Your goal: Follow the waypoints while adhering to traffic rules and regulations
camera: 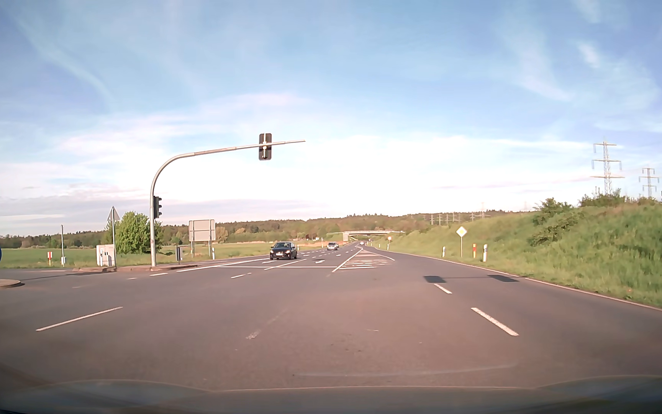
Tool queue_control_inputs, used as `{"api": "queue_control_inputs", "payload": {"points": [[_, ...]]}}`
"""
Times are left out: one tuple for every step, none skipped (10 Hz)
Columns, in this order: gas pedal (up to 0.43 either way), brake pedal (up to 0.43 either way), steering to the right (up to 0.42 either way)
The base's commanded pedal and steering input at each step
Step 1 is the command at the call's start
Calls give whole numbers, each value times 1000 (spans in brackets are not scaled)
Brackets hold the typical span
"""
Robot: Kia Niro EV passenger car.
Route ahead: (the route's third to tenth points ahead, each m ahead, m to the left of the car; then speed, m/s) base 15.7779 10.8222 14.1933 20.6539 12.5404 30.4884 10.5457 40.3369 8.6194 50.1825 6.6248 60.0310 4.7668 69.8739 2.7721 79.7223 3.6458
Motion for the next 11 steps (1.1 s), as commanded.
{"api": "queue_control_inputs", "payload": {"points": [[287, 0, -58], [287, 0, -74], [287, 0, -99], [287, 0, -121], [280, 0, -143], [280, 0, -167], [280, 0, -188], [268, 0, -209], [268, 0, -224], [248, 0, -241], [248, 0, -257]]}}
